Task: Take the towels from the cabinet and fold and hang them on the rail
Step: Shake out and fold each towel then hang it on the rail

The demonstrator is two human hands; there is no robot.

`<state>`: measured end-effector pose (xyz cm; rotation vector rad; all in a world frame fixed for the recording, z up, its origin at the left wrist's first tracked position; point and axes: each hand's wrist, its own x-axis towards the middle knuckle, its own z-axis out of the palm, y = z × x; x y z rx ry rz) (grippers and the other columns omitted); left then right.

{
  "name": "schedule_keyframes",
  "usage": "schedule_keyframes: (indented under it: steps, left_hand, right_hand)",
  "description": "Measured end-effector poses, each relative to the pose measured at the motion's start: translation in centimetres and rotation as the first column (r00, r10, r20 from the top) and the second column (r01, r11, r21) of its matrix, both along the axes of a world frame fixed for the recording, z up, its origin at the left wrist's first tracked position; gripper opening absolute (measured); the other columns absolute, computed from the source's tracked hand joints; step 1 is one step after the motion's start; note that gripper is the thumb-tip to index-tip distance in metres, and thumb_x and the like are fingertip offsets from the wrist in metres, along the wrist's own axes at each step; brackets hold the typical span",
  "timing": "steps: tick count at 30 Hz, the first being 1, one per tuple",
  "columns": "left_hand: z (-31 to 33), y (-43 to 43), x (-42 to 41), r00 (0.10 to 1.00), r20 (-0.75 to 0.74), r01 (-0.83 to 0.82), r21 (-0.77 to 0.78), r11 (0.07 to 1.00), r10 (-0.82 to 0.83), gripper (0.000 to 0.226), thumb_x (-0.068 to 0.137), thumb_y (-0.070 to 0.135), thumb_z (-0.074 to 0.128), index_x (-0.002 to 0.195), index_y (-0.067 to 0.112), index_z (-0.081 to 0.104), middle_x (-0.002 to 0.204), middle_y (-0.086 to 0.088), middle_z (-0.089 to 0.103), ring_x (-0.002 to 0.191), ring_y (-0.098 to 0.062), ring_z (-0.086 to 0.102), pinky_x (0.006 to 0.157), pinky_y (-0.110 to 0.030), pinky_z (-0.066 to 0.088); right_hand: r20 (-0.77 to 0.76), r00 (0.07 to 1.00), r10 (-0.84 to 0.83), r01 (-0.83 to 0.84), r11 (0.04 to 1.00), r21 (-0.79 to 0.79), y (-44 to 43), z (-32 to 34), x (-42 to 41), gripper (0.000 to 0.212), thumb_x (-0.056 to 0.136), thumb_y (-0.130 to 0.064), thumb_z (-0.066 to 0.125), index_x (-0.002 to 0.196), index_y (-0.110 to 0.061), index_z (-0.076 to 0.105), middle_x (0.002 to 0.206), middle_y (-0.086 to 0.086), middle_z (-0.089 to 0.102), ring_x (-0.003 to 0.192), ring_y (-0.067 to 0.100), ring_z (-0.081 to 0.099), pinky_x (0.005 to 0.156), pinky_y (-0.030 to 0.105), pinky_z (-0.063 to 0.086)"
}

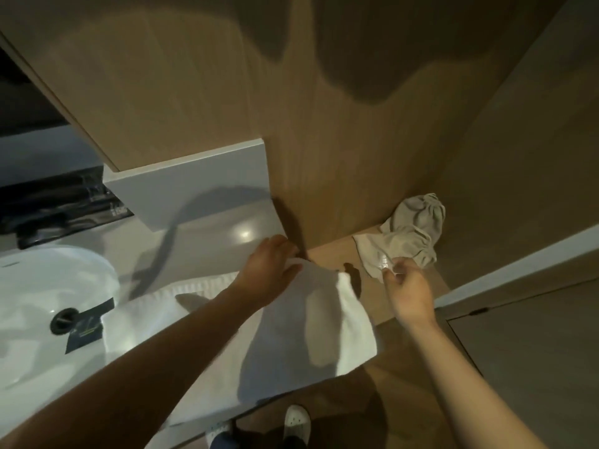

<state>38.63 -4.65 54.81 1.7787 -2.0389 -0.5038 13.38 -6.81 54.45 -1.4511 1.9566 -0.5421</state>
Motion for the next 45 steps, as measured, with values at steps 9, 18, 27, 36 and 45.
schedule_keyframes:
  steps: [9,18,27,36,45]
  left_hand:
    - [3.0,10.2,11.2,0.961,-0.113,-0.257,-0.033,0.966,0.252,0.016,0.087,0.013,0.071,0.101,0.007,0.071,0.099,-0.006,0.068,0.090,-0.025,0.065,0.081,-0.033,0.050]
    - [3.1,19.5,16.7,0.888,-0.129,-0.449,-0.027,0.893,0.442,0.024,0.082,0.019,0.076,0.105,0.012,0.070,0.101,0.007,0.063,0.086,-0.011,0.060,0.079,-0.019,0.044]
    - [0.0,25.6,17.2,0.723,-0.315,-0.560,0.254,0.789,0.615,0.015,0.087,0.035,0.067,0.100,0.028,0.062,0.092,0.015,0.062,0.080,0.002,0.062,0.062,-0.009,0.050]
    - [-1.2,27.9,16.2,0.492,-0.540,-0.450,0.514,0.731,0.683,0.014,0.093,0.030,0.061,0.089,0.023,0.073,0.090,0.004,0.073,0.085,-0.012,0.069,0.077,-0.028,0.053]
    - [0.5,26.2,15.3,0.382,-0.738,-0.584,0.274,0.764,0.557,0.033,0.080,0.028,0.074,0.108,0.021,0.058,0.102,-0.002,0.068,0.095,-0.013,0.069,0.079,-0.025,0.057]
  right_hand:
    - [0.133,0.907,0.400,-0.381,0.913,-0.149,5.5,1.5,11.9,0.018,0.098,-0.017,0.054,0.113,-0.019,0.065,0.110,-0.004,0.062,0.096,0.008,0.060,0.085,0.020,0.047]
    - [0.220,0.812,0.540,-0.532,0.841,-0.102,9.9,2.3,19.2,0.014,0.097,-0.030,0.056,0.106,-0.025,0.066,0.097,-0.014,0.066,0.088,-0.002,0.061,0.073,0.004,0.042]
    - [0.321,0.833,0.450,-0.525,0.827,0.202,14.4,3.1,21.9,0.039,0.082,-0.060,0.062,0.092,-0.022,0.062,0.072,-0.008,0.071,0.069,0.007,0.069,0.063,0.023,0.057]
    - [0.297,0.747,0.595,-0.665,0.682,0.305,18.1,2.7,24.5,0.055,0.078,-0.063,0.063,0.075,-0.008,0.065,0.069,-0.004,0.071,0.066,0.003,0.068,0.066,0.020,0.054]
    - [0.664,0.730,0.161,-0.416,0.876,0.245,12.7,8.6,25.0,0.022,0.094,-0.018,0.064,0.075,-0.007,0.061,0.070,0.009,0.072,0.069,0.019,0.072,0.066,0.024,0.059]
